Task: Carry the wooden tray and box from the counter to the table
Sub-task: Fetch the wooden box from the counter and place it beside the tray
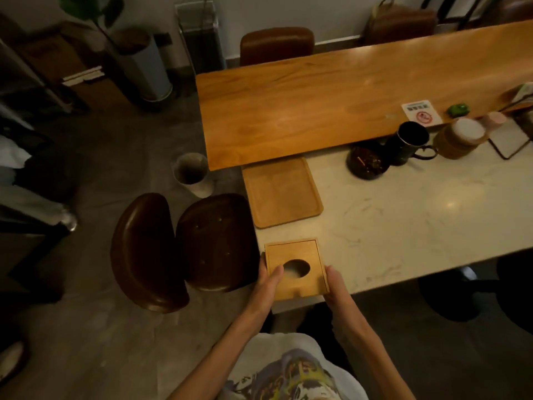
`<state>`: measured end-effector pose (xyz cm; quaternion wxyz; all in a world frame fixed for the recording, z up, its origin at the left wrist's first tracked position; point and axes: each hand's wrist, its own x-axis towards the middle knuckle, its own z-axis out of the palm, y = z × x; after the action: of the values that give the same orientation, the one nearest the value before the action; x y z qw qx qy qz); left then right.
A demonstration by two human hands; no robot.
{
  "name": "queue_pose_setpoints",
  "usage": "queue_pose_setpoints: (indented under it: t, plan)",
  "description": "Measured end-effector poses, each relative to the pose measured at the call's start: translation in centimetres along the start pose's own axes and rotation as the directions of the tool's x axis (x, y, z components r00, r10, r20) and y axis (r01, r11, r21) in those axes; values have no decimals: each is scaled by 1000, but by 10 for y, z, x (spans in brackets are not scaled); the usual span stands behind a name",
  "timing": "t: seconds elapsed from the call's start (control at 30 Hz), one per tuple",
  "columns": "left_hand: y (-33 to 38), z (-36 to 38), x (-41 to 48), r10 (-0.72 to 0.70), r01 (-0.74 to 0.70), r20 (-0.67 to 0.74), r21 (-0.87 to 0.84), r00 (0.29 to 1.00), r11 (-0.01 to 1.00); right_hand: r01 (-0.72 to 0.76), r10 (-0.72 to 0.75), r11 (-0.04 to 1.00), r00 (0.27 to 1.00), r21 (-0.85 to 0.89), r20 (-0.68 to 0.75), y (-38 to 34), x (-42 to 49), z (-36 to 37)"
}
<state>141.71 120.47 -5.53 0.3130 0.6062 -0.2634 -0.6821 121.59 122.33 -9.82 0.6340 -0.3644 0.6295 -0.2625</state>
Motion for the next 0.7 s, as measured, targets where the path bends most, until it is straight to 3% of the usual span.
queue_pose_setpoints:
  t: [0.07, 0.17, 0.27, 0.47, 0.53, 0.6, 0.7]
  plan:
    - [6, 13, 8, -21, 21, -120, -6, 993, 1000, 15, -9, 997, 997, -74, 83, 13, 31, -21]
    - [8, 29, 13, -12, -1, -191, -66, 982, 998, -65, 82, 990, 987, -122, 137, -21, 36, -24]
    - [3, 43, 9, -36, -9, -272, -160, 962, 987, -87, 114, 989, 965, -121, 237, -5, 66, -42]
    - [-14, 67, 7, -92, -47, -394, -330, 914, 943, -106, 151, 983, 931, -152, 331, -78, 50, -42]
    - [-5, 64, 6, -68, -52, -404, -279, 912, 959, -119, 125, 992, 934, -39, 334, -75, 57, -42]
    - [10, 49, 11, -44, -26, -411, -163, 910, 986, -221, 192, 974, 930, 59, 312, -71, 51, -35]
    - [37, 22, 24, 64, -32, -267, 122, 962, 992, -319, 219, 892, 925, 321, 312, -56, 16, -14]
